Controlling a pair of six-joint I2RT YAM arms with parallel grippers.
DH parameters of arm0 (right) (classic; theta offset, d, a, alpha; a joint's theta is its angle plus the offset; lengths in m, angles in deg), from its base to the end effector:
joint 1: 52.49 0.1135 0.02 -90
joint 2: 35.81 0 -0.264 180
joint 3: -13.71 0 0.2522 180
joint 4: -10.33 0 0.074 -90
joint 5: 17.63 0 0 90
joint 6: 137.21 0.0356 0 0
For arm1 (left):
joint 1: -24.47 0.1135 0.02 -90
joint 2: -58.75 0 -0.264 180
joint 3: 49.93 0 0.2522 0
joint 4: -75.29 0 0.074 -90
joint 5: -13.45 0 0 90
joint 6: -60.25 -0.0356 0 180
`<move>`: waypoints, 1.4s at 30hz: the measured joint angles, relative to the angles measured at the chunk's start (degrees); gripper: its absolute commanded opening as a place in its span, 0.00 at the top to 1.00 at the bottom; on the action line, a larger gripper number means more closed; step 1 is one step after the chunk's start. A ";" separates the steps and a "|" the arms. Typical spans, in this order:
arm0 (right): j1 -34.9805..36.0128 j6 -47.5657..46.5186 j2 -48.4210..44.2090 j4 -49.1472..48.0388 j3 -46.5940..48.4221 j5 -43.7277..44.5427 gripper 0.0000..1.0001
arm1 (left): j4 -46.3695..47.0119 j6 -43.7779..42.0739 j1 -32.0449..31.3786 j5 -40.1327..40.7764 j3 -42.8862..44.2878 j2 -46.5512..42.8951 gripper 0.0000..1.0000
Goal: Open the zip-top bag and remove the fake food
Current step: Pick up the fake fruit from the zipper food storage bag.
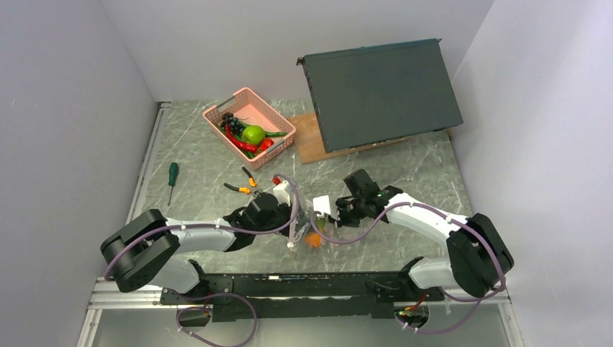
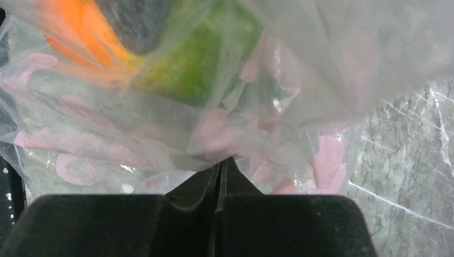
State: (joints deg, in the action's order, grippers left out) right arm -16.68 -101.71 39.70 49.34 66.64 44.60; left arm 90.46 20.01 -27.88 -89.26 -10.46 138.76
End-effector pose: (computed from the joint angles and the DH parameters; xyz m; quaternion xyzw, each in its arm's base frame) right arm 0.1825 0.1521 0.1795 -0.7088 0.6219 0.1909 0.2728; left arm 0.1551 -0.2139 0.1630 0.0781 0.8384 -0.4720 0.2612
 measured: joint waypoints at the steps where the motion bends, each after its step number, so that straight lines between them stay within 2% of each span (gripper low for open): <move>1: -0.07 0.00 0.00 -0.07 -0.04 0.00 1.00 | -0.46 -0.26 0.02 0.04 -0.15 -0.55 1.00; 25: -1.95 -0.39 -1.53 -1.36 -0.70 1.90 1.00 | -5.03 -2.10 4.98 -0.59 -8.48 -15.87 1.00; 42: -3.54 -0.44 -2.47 -1.36 -0.92 1.95 1.00 | -15.58 -3.21 10.27 0.26 -10.93 -33.83 1.00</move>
State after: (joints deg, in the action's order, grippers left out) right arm -20.22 -102.15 37.23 47.99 65.73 46.54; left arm 74.87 16.79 -17.61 -89.00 -21.39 104.93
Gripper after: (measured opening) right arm 0.007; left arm 0.481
